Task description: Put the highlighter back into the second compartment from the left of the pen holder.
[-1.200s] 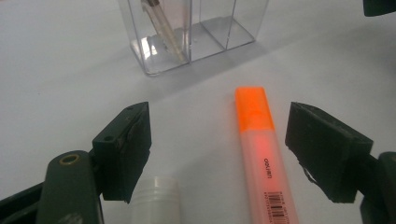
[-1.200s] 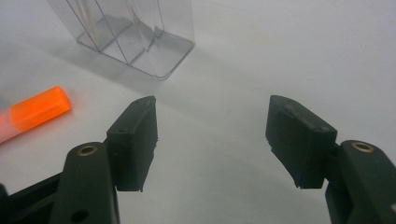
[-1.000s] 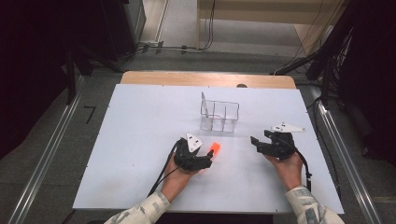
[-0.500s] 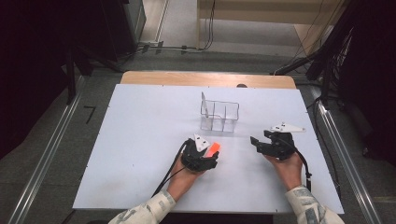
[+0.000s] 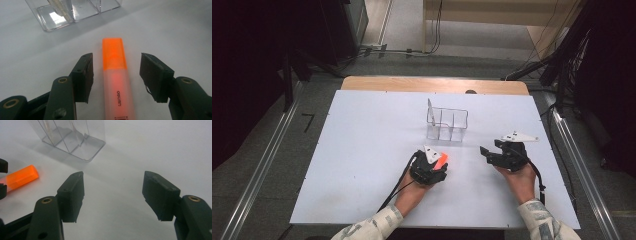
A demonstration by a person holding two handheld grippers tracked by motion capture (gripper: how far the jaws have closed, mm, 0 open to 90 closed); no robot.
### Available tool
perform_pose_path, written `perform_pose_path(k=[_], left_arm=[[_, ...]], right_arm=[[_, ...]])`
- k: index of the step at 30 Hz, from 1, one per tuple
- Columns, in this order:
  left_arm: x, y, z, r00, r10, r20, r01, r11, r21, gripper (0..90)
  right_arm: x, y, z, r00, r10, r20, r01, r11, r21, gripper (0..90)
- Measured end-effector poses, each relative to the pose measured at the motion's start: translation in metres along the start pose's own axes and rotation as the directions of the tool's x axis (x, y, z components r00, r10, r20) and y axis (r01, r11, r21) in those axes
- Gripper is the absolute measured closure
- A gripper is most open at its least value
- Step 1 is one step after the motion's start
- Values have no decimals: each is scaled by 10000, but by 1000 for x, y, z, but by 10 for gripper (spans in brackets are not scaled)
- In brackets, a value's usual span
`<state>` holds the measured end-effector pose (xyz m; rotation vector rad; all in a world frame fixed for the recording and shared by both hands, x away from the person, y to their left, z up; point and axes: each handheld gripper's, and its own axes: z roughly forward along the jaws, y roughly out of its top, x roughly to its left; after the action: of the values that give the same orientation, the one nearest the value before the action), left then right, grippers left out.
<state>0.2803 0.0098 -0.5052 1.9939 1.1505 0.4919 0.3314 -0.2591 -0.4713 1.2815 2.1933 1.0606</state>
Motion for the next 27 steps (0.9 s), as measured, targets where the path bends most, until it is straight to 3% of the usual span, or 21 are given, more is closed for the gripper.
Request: perform_pose_path(k=[9, 27], left_arm=[[-1, -1, 4, 9997, -173, -177, 176, 9997, 155, 505], [-3, -2, 8, 9994, -3, -346, 12, 9997, 255, 572]], right_arm=[[0, 0, 0, 10000, -20, 4, 20, 10000, 11, 326], [0, 0, 2, 10000, 8, -21, -8, 10000, 59, 326]])
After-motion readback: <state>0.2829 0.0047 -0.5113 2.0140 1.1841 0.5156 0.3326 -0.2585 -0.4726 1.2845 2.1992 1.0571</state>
